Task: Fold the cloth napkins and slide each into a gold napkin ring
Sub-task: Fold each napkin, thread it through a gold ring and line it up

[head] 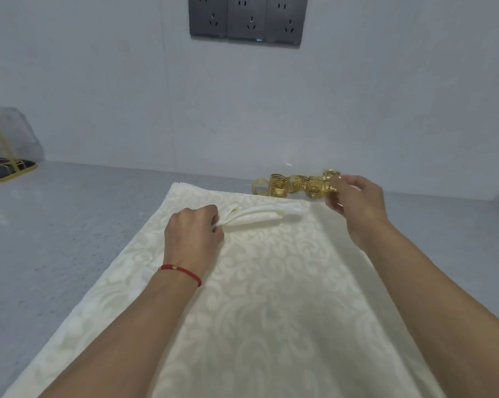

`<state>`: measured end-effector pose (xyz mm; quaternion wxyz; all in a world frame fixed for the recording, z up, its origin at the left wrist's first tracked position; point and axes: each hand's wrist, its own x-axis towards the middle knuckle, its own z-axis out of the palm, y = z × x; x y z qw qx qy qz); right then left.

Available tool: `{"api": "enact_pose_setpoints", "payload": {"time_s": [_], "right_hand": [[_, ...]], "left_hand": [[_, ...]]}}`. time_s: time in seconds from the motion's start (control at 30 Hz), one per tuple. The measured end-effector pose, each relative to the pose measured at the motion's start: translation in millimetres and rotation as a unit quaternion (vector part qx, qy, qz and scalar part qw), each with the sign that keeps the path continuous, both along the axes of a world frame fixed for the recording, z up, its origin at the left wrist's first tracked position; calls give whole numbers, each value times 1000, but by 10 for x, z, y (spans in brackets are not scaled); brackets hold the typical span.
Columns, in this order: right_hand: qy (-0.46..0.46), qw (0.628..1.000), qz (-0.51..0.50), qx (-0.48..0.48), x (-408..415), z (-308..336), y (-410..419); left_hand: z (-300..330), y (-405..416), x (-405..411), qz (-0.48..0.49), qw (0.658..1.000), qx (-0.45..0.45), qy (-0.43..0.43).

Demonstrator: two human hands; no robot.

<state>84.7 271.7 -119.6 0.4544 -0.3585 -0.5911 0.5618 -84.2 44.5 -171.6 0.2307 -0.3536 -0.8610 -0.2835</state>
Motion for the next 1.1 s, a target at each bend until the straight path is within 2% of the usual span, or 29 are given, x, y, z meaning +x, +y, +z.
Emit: {"api": "enact_pose_setpoints", "payload": {"time_s": [0.07, 0.17, 0.27, 0.47, 0.63, 0.87, 0.97, 1.1], "right_hand": [[46, 996, 18, -72, 285, -83, -161], [49, 992, 20, -111, 533, -255, -433], [91, 985, 34, -142, 592, -327, -561], [91, 985, 87, -115, 548, -356, -550], [107, 975, 160, -113, 545, -340, -597], [106, 955, 264, -80, 582, -322, -649], [72, 958, 272, -62, 567, -353, -677], [91, 961, 235, -110, 498, -358, -779]], "left_hand": [[50, 4, 49, -14, 1000, 4, 17], [109, 13, 143, -33, 998, -4, 48], [142, 26, 208, -46, 997, -7, 59], [151, 37, 233, -61, 995, -13, 78], [116, 21, 226, -104, 990, 44, 88], [102, 30, 271, -154, 981, 66, 98], [100, 24, 303, -171, 978, 74, 98], [127, 43, 376, -179, 973, 79, 119]]}}
